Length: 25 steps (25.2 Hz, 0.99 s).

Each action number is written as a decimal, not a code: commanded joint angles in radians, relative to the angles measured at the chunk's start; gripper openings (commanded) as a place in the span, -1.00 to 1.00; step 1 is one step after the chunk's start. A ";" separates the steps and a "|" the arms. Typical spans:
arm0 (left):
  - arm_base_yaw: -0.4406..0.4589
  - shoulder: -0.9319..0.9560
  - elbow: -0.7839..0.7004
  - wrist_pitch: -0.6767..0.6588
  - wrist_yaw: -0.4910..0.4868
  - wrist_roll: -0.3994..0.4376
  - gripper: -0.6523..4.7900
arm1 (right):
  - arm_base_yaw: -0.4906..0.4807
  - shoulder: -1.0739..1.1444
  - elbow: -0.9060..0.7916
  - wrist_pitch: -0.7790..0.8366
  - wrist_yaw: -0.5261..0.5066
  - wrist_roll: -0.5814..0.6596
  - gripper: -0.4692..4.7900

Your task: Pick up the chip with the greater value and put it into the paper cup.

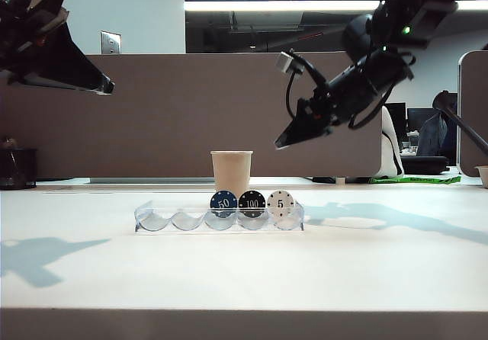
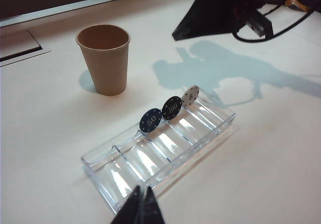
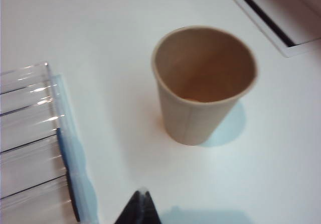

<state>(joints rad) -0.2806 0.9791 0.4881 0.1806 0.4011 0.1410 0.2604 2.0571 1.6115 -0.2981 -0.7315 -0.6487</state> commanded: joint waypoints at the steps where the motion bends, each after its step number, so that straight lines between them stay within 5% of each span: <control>1: 0.000 -0.003 0.005 0.008 0.008 -0.002 -0.78 | 0.002 0.022 0.003 0.035 -0.034 -0.014 -0.84; 6: 0.000 -0.003 0.005 0.007 0.008 -0.002 -0.78 | 0.002 0.038 0.006 0.047 -0.055 -0.156 -0.84; 14: 0.000 0.016 0.003 0.006 0.043 0.001 -0.78 | 0.002 0.039 0.076 0.003 -0.052 -0.159 -0.83; 25: 0.000 0.031 0.003 0.010 0.049 0.001 -0.78 | 0.003 0.089 0.301 -0.269 -0.013 -0.174 -0.82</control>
<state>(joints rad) -0.2806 1.0122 0.4881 0.1776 0.4431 0.1413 0.2615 2.1273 1.8866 -0.5327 -0.7513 -0.8211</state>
